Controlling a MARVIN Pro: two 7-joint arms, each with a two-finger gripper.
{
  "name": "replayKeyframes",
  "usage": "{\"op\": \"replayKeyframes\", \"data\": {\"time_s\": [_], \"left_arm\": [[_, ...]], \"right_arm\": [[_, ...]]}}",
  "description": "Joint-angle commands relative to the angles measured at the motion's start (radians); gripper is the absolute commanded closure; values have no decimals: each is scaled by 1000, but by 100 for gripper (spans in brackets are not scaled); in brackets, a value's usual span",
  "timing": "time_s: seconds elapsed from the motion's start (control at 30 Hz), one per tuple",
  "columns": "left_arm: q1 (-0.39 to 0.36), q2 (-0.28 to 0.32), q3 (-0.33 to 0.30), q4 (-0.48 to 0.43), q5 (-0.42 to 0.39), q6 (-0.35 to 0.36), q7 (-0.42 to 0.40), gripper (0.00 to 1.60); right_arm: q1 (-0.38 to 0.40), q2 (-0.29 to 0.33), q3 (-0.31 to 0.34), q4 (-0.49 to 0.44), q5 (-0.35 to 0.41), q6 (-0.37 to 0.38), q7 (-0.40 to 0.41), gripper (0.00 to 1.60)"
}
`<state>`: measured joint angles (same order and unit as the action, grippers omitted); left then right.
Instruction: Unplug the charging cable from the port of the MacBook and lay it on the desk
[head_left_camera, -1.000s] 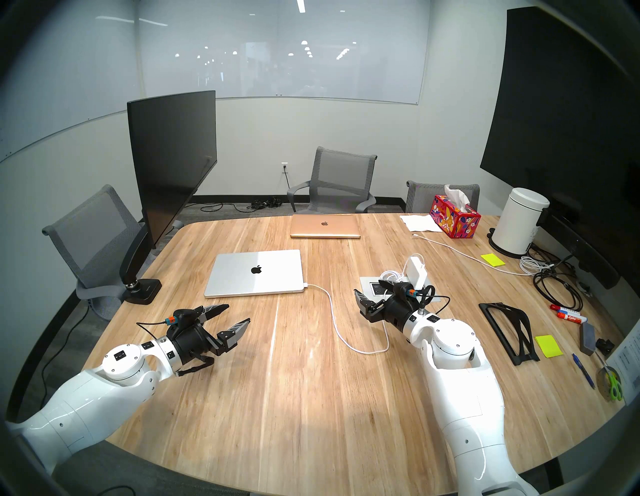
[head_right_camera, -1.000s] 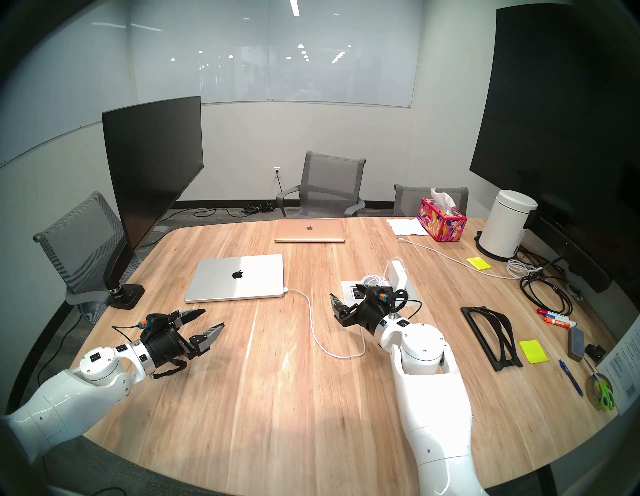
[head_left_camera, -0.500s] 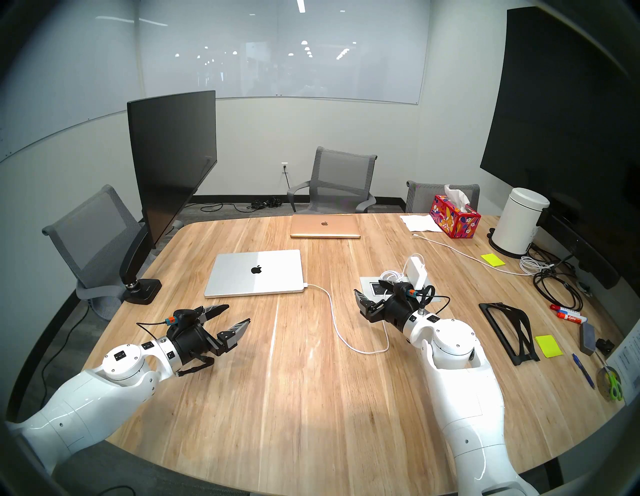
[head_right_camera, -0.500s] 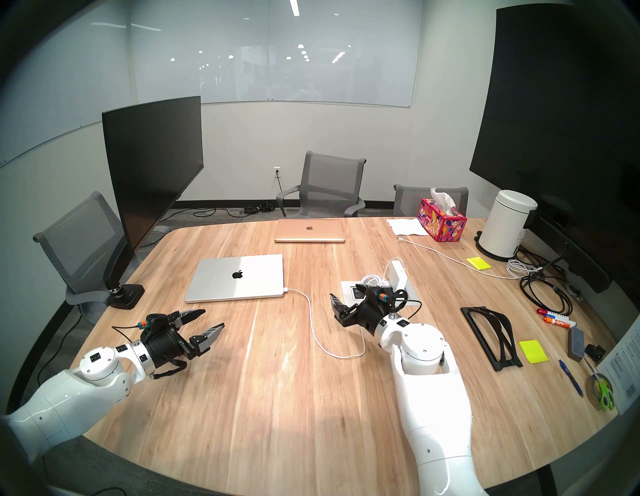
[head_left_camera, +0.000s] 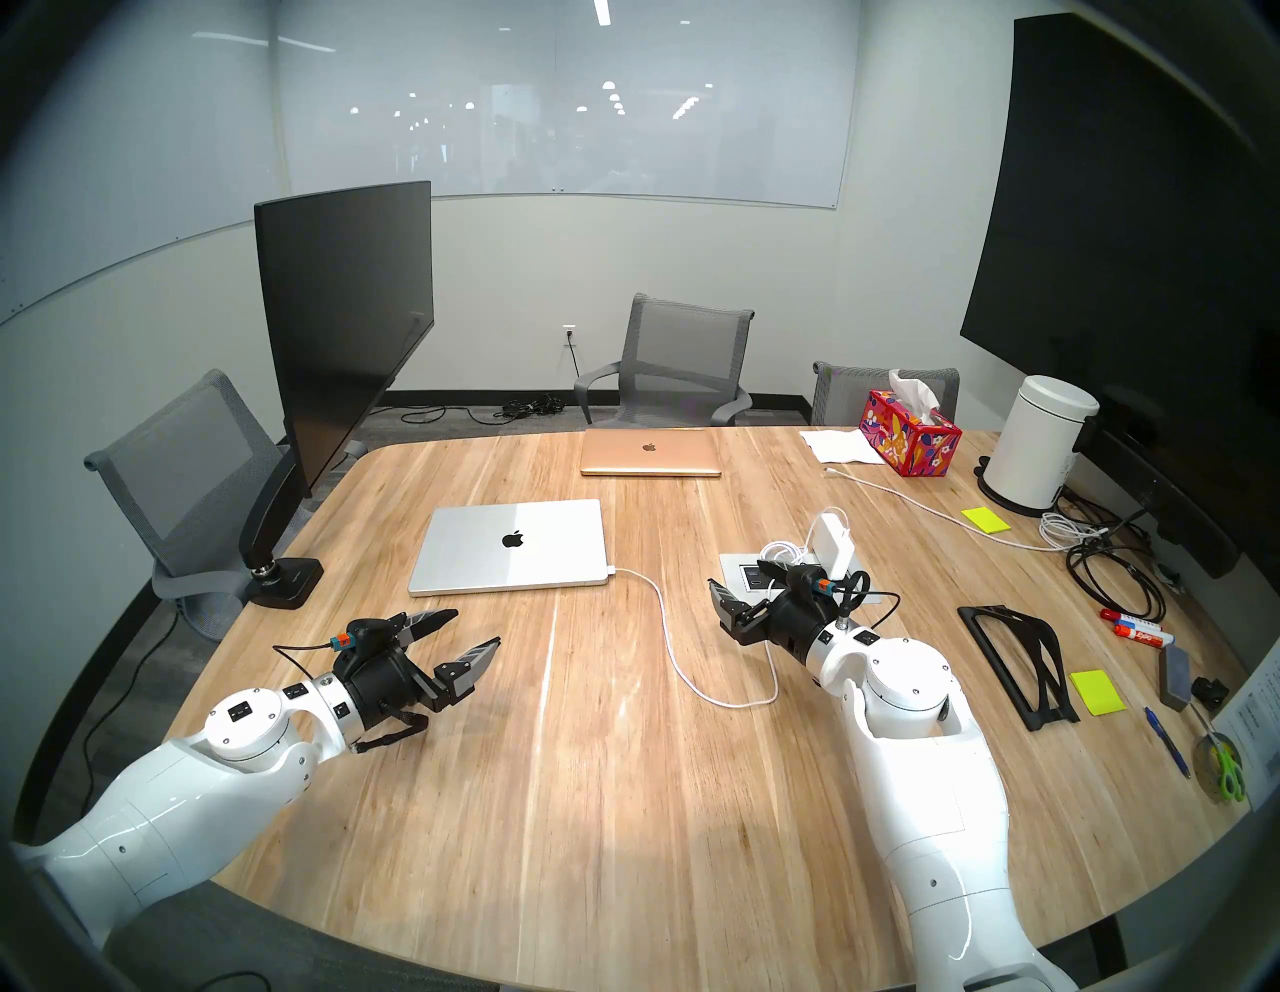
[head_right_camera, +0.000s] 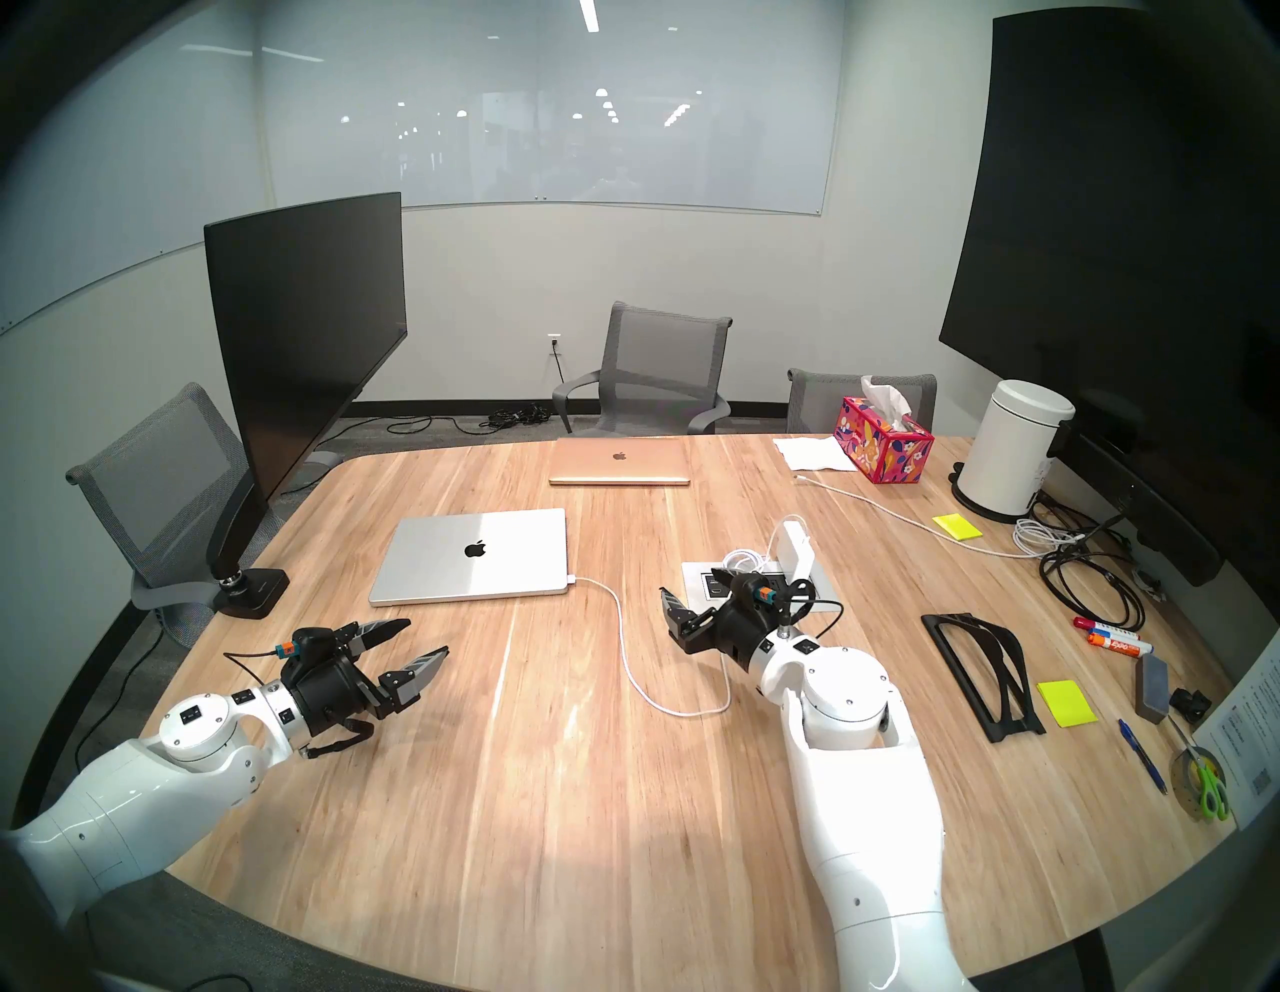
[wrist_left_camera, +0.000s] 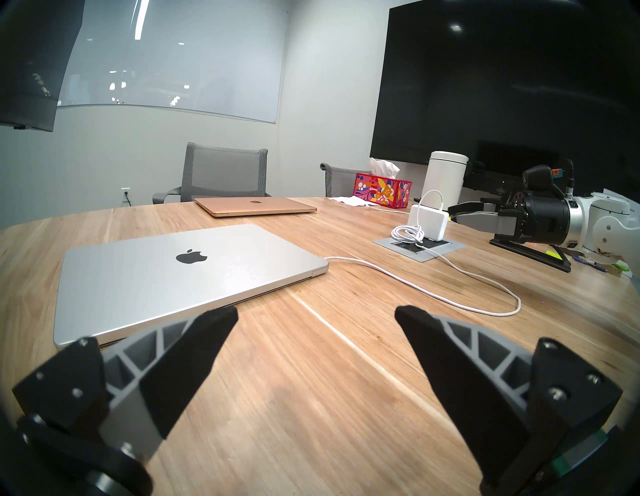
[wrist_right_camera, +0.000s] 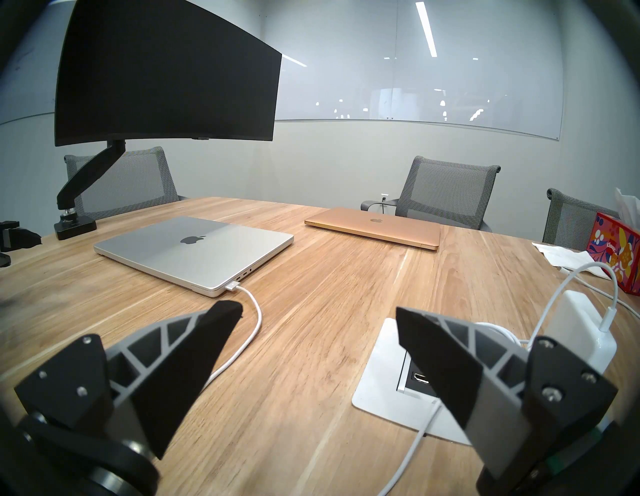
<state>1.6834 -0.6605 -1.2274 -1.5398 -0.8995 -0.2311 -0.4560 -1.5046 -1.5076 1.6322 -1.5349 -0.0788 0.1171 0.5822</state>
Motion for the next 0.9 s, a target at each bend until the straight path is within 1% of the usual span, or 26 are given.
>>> {"op": "replayKeyframes", "data": {"time_s": [0.0, 0.2, 0.57, 0.87], "left_arm": [[-5, 0, -6, -8, 0, -7, 2, 0], [-5, 0, -6, -8, 0, -7, 2, 0], [-5, 1, -5, -8, -1, -8, 3, 0], [-6, 1, -4, -8, -1, -8, 3, 0]], "right_arm": [[9, 0, 0, -18, 1, -1, 1, 0], [11, 2, -1, -18, 1, 1, 4, 0], [15, 15, -7, -27, 2, 16, 37, 0], [18, 21, -20, -43, -1, 48, 58, 0]]}}
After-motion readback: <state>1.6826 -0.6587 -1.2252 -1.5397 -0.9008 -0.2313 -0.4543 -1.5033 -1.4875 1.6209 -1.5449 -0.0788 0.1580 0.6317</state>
